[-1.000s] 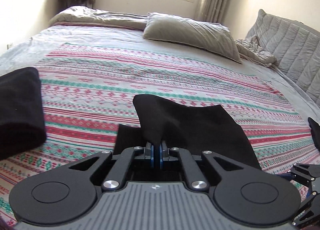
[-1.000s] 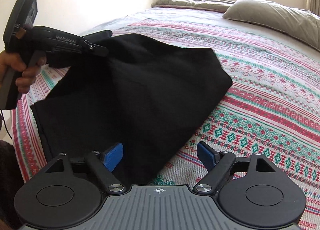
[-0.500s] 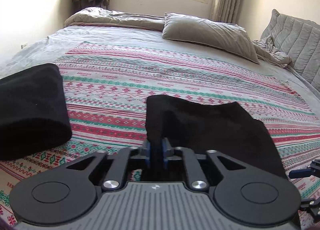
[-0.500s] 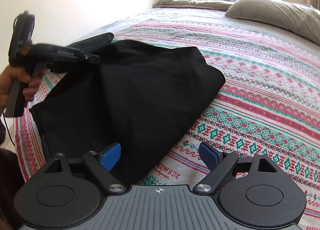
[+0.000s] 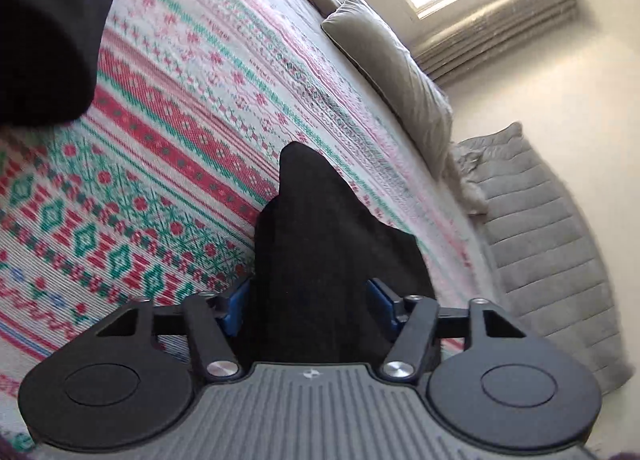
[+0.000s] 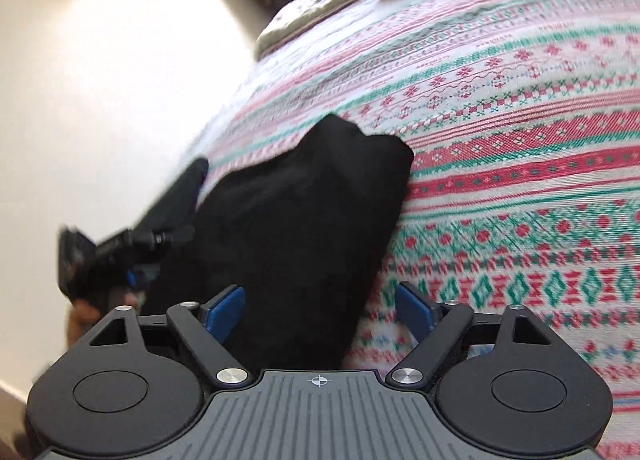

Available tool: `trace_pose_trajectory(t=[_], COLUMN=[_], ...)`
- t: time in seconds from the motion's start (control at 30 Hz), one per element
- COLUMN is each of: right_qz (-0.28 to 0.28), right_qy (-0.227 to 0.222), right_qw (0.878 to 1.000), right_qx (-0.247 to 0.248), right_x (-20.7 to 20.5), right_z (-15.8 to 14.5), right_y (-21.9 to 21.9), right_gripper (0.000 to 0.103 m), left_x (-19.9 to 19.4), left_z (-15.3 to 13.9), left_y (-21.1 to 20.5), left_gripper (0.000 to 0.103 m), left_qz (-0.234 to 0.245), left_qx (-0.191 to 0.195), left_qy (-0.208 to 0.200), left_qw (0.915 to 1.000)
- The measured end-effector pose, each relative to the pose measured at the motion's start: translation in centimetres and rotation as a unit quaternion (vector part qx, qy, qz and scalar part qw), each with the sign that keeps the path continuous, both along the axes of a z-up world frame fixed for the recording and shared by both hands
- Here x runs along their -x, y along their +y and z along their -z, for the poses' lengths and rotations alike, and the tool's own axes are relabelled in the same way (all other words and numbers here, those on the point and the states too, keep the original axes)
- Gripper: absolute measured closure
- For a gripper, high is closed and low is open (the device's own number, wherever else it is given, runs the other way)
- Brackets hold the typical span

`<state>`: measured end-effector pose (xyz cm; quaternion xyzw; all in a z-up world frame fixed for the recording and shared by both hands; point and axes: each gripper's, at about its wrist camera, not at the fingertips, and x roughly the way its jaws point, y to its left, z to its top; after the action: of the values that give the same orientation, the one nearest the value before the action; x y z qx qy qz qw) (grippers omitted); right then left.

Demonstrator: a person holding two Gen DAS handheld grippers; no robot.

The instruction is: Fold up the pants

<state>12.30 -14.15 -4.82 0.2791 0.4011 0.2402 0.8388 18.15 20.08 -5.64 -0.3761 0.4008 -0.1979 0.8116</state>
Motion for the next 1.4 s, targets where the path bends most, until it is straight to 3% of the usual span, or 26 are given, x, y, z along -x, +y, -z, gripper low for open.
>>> trace_pose_trajectory(t=[0.03, 0.23, 0.37, 0.53, 0.67, 0.77, 1.13, 1.4], right_qz=[0.000, 0.004, 0.024, 0.043, 0.044, 0.051, 0.125, 0.181], right_qy=[-0.001, -0.020, -0.026, -0.005, -0.029, -0.038, -0.036, -0.062], right_qw=[1.000, 0.999, 0.999, 0.998, 0.998, 0.997, 0.991, 0.980], right_qx=[-0.009, -0.029, -0.015, -0.043, 0.021, 0.042, 0.036, 0.048], right_x=[-0.2, -0.6, -0.9, -0.9, 0.0, 0.7, 1.7, 1.0], right_z=[0.2, 0.8, 1.2, 1.4, -0.2, -1.2, -4.7, -6.2], right_y=[0.1, 2.1, 2.7, 1.7, 2.6, 2.6, -5.4, -11.1], right_gripper=[0.026, 0.031, 0.068, 0.081, 0.084, 0.085, 0.092, 0.092], left_x=[0.0, 0.8, 1.7, 2.2, 1.7, 1.2, -4.0, -6.3], left_z=[0.4, 1.8, 1.9, 1.2, 0.6, -0.2, -0.2, -0.6], left_y=[0.0, -0.5, -0.9, -1.9, -3.3, -4.5, -14.1, -18.8], left_gripper=[0.049, 0.064, 0.065, 0.067, 0.067, 0.068, 0.068, 0.068], left_qz=[0.002, 0.010, -0.007, -0.022, -0.023, -0.016, 0.032, 0.052], left_qx=[0.010, 0.083, 0.098, 0.098, 0.103, 0.095, 0.117, 0.161], left_qy=[0.003, 0.003, -0.010, -0.011, -0.018, -0.025, -0.021, -0.056], left_qw=[0.9999, 0.9965, 0.9951, 0.9949, 0.9943, 0.9950, 0.9924, 0.9841])
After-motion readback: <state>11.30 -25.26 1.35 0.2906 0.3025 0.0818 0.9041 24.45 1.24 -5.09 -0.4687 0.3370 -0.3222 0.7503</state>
